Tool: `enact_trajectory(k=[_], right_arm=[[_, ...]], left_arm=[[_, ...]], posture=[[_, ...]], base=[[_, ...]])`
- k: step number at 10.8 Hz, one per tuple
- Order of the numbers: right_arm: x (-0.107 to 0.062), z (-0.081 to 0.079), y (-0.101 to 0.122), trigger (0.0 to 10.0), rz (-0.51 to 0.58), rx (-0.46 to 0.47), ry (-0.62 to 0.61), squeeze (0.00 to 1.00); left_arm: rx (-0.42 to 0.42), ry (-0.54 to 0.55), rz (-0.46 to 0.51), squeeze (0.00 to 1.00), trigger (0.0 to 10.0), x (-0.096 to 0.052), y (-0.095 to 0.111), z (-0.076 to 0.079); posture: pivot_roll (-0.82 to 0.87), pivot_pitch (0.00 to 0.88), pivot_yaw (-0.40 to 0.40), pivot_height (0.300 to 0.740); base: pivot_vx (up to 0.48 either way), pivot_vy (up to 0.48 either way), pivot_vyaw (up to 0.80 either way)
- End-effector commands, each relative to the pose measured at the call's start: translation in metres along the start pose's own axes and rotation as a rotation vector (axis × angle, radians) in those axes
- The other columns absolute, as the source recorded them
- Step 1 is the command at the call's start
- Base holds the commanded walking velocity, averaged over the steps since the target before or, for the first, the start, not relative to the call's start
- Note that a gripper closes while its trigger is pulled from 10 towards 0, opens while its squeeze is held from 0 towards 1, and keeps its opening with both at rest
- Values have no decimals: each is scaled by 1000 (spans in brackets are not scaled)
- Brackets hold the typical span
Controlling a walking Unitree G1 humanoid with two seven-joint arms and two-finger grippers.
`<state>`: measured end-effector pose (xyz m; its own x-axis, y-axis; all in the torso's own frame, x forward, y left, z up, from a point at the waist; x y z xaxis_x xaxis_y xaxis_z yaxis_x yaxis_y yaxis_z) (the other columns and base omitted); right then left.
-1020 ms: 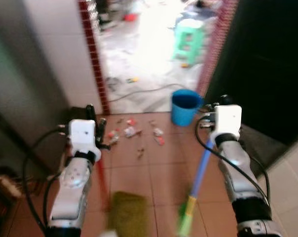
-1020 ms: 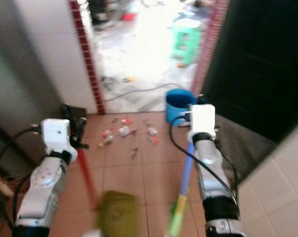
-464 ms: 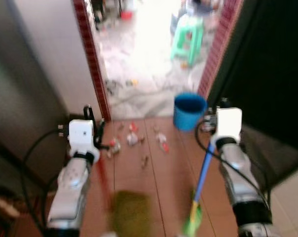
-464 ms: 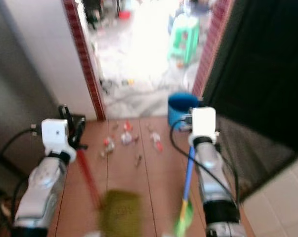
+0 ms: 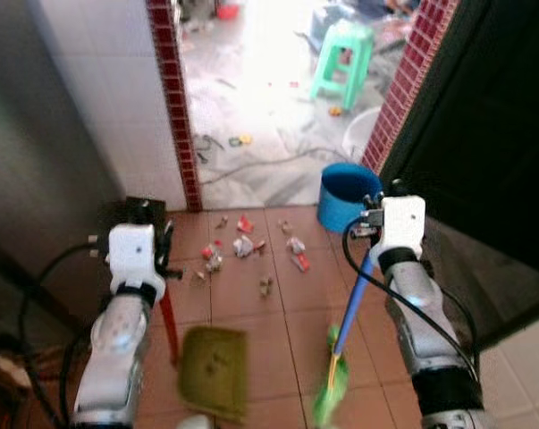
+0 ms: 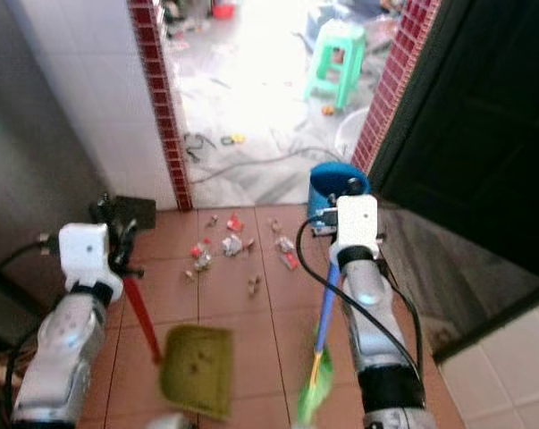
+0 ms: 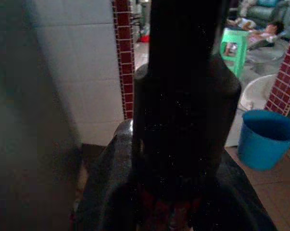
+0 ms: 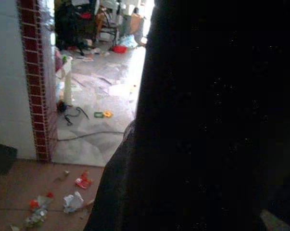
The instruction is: Sweep floor
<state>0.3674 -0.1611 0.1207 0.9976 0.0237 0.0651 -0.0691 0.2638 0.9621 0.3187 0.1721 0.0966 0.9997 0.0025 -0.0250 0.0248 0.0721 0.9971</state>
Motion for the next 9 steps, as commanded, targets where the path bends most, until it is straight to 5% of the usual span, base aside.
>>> enact_trajectory(k=[1, 4, 9], right_arm=[[0, 6, 11, 10000, 46, 13, -24, 0], [-10, -7, 5, 10000, 29, 94, 47, 0], [-14, -1, 0, 10000, 10, 88, 56, 0]], left_arm=[[-21, -9, 62, 0, 10000, 0, 14, 4], [-34, 27, 34, 0, 10000, -7, 3, -4], [-30, 28, 26, 0, 10000, -10, 2, -6]], posture=[[-22, 0, -35, 740], [-22, 0, -29, 740], [-24, 0, -21, 740]], base=[[0, 0, 0], [0, 0, 0], [0, 0, 0]])
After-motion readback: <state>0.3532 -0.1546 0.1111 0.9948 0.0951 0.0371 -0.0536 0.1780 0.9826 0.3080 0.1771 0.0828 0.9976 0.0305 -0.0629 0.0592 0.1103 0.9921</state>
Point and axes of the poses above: a point about 5 cm out from each wrist's last joint towards the gripper, its own x axis pointing out of the wrist towards the gripper, its own y axis along the axis of the wrist's last joint, z = x × y, the point moved 6 cm from there along x, pointing out of the wrist towards the gripper, and after that the axes turned 7 degrees about -x, right-handed, at the moved point
